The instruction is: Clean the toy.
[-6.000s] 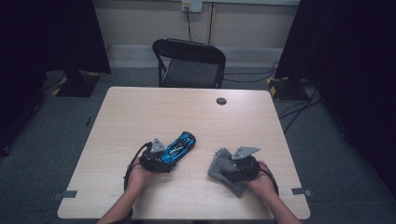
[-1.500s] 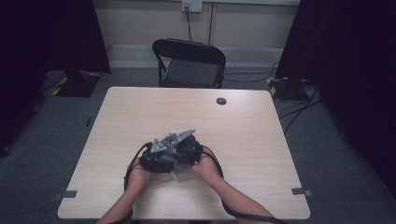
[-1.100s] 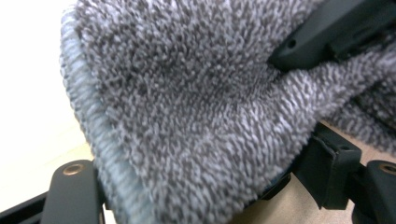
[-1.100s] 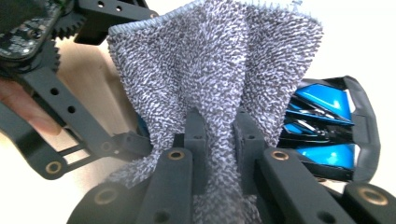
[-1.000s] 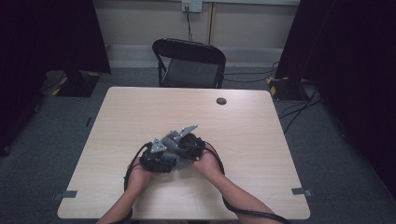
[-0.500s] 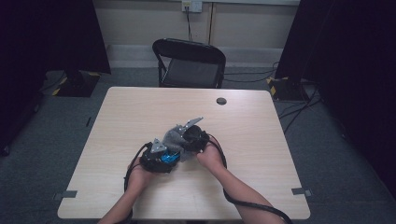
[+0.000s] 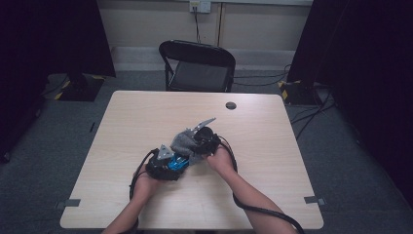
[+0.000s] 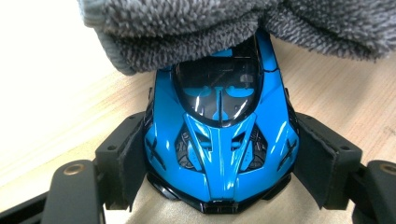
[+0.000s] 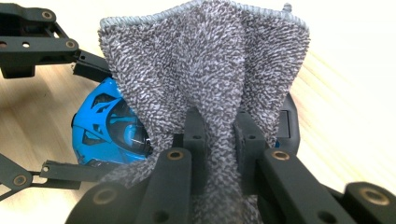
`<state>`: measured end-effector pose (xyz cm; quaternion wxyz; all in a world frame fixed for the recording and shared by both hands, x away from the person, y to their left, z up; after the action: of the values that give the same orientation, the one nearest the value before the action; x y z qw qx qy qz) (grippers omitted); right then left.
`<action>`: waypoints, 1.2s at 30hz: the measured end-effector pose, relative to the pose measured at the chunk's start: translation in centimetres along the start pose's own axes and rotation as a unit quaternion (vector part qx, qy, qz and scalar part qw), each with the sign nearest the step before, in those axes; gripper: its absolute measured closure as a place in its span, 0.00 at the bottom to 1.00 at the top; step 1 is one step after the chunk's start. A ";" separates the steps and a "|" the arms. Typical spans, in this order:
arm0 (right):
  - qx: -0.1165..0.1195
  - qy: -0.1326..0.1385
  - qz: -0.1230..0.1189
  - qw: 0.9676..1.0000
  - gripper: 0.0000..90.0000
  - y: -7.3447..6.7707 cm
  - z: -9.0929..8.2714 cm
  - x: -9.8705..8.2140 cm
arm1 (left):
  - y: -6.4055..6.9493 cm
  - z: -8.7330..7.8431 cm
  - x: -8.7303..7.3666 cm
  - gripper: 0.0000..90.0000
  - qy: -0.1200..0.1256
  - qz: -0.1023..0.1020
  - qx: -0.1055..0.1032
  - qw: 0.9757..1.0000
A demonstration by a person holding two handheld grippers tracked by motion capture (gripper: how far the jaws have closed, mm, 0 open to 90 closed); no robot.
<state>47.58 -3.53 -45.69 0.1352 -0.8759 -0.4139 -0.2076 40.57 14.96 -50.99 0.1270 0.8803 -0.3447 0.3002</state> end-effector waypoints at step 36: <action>-0.025 0.003 0.011 1.000 0.88 0.9 -0.8 -0.2 | 0.0 0.0 0.0 0.28 0.000 -0.001 0.000 1.000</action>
<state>48.01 -4.55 -45.11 0.1163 -0.8829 -0.3986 -0.2190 40.58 14.93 -50.99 0.1274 0.8806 -0.3440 0.3001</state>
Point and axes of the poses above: each handheld gripper's, and its own axes: z roughly forward along the jaws, x roughly out of its top, y roughly to its right, the point moved 1 cm from there along z, roughly forward along the jaws, and after that the axes turned 10 degrees about -y, right-handed, at the moved point
